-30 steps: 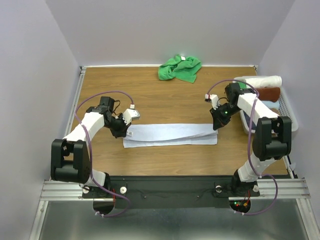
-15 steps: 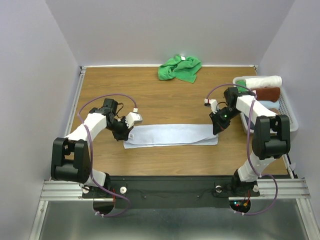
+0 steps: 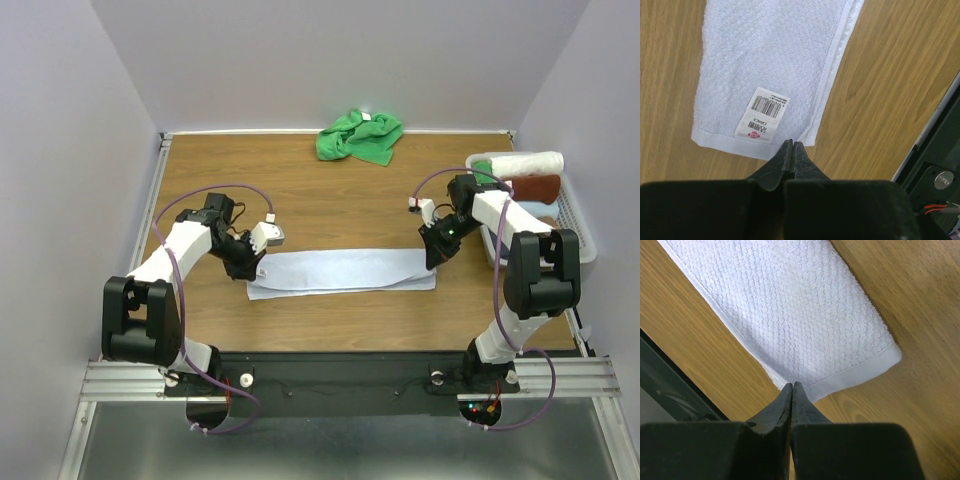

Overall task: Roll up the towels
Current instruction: Fold the towel

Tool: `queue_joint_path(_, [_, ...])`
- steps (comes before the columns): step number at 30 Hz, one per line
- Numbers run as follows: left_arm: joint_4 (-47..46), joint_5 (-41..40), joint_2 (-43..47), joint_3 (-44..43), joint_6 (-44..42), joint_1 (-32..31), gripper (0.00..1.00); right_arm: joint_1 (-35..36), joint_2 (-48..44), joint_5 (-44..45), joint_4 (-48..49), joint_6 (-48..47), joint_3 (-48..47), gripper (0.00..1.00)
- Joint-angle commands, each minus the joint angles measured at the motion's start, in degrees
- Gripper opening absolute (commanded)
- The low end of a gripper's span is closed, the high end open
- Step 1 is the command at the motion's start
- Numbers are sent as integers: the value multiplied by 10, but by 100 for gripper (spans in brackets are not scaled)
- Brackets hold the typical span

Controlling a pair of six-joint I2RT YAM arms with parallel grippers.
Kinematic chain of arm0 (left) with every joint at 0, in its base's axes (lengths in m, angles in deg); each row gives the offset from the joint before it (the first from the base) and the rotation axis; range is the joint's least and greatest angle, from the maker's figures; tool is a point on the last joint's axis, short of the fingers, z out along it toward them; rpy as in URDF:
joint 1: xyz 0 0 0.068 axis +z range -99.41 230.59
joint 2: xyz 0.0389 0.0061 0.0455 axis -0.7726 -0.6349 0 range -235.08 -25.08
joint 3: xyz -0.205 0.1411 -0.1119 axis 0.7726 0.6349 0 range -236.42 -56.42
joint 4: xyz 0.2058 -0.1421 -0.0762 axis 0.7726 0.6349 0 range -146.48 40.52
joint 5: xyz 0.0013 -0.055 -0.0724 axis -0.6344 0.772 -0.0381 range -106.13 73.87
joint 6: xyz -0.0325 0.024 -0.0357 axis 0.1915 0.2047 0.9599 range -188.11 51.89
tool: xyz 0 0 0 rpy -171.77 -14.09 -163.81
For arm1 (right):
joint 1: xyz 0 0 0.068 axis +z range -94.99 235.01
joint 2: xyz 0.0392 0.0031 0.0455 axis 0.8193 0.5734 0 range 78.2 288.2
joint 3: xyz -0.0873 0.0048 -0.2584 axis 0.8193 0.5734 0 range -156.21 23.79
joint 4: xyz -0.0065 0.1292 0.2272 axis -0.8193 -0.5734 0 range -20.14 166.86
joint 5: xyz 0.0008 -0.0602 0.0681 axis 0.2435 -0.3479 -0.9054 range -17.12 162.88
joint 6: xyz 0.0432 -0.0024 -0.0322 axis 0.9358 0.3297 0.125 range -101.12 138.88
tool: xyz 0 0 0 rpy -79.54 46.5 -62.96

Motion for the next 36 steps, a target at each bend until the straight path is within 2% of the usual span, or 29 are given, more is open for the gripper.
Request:
queue_joint_path(1, [49, 23, 20, -19, -20, -1, 0, 4, -8, 7, 7, 2, -9, 0])
queue_joint_path(12, [101, 55, 17, -59, -45, 20, 0, 4, -4, 11, 6, 8, -20, 1])
queue_joint_path(28, [133, 47, 5, -20, -97, 19, 0, 3, 9, 13, 7, 10, -26, 1])
queue_joint_path(36, [78, 22, -20, 30, -71, -37, 0, 3, 26, 7, 13, 11, -22, 1])
